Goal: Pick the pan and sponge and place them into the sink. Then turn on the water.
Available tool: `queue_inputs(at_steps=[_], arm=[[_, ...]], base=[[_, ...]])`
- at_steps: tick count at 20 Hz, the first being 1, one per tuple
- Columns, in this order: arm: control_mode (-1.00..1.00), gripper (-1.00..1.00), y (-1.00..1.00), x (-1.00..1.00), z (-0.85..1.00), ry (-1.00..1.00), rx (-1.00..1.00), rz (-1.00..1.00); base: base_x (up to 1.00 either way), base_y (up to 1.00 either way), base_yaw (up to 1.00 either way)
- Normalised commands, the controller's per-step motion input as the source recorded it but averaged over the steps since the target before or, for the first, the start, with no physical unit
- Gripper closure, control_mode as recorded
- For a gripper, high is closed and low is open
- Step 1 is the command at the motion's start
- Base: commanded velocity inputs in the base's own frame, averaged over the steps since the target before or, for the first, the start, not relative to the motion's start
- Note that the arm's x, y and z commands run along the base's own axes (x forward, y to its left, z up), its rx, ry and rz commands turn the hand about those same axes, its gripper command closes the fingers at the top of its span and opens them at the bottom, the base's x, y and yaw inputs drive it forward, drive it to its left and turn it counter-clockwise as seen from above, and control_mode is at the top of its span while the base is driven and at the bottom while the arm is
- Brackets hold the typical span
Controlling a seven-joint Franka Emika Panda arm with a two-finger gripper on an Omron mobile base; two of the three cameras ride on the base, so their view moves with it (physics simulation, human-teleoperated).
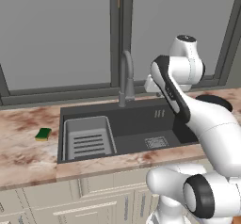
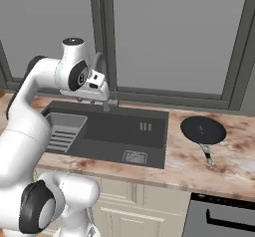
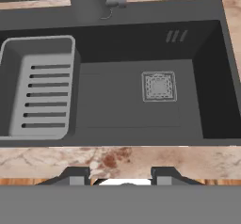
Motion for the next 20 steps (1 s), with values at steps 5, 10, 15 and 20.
queue_inputs(at_steps=[5, 10, 15, 20], arm=[[-1.00, -1.00, -0.23, -0.13, -0.04, 0.00, 0.01, 0.00], [-1.00, -1.00, -1.00, -0.26, -0.30, 0.00, 0.02, 0.02], [-1.00, -1.00, -1.00, 0.00, -0.36, 0.00, 0.00, 0.12], [-1.00, -1.00, -0.96, -0.02, -0.14, 0.00, -0.01, 0.10]], base=[[0.00, 0.00, 0.00], [0.00, 0.00, 0.00], [0.00, 0.00, 0.00], [0.00, 0.00, 0.00]])
